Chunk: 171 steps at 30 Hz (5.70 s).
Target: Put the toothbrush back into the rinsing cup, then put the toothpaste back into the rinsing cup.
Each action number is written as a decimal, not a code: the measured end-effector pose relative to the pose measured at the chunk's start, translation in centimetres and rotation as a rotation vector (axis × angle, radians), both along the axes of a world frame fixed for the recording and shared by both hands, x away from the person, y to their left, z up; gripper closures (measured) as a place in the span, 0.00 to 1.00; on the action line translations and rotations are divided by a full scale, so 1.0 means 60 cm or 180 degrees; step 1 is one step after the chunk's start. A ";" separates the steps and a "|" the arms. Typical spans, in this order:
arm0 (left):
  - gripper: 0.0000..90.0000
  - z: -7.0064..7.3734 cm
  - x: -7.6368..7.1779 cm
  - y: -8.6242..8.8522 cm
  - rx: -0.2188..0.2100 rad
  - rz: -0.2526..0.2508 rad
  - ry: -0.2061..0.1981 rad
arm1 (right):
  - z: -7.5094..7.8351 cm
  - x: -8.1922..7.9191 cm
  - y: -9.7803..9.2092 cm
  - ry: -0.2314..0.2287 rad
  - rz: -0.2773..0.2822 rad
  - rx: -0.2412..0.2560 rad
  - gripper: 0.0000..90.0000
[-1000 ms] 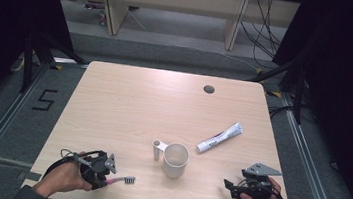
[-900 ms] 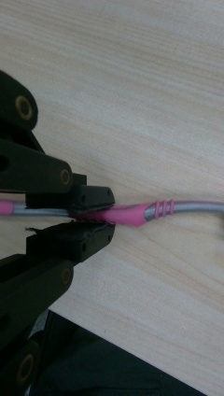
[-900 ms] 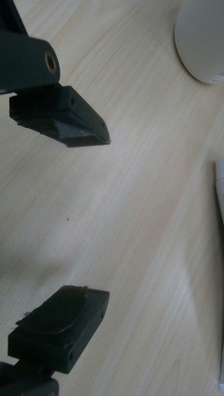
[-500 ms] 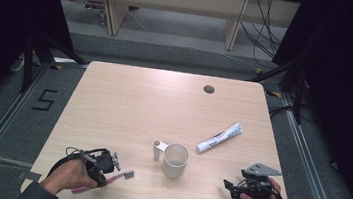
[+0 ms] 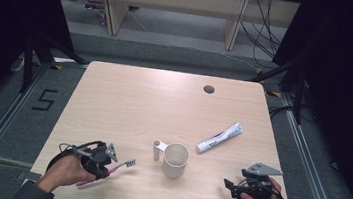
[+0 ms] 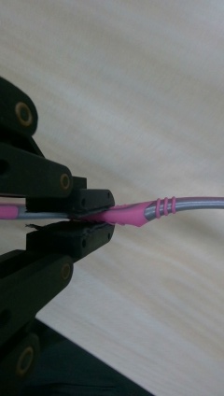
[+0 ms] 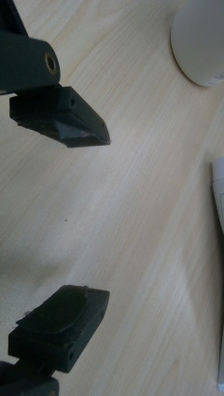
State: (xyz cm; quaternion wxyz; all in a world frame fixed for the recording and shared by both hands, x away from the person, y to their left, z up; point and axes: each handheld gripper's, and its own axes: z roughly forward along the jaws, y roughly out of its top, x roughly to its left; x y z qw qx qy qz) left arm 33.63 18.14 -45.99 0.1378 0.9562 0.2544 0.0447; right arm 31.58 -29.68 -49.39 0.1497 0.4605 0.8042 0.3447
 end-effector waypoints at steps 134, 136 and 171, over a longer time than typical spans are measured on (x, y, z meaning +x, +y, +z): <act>0.33 0.019 -0.019 -0.094 -0.2706 0.0954 -0.1257 | -0.002 0.009 -0.008 -0.0154 0.0152 0.0002 0.24; 0.32 0.012 -0.024 -0.088 -0.2680 0.0965 -0.1269 | 0.001 0.006 -0.006 -0.0046 0.0049 0.0052 0.24; 0.19 -0.059 -0.102 -0.072 -0.2270 0.0950 -0.1077 | -0.002 0.010 -0.010 -0.0160 0.0150 0.0022 0.26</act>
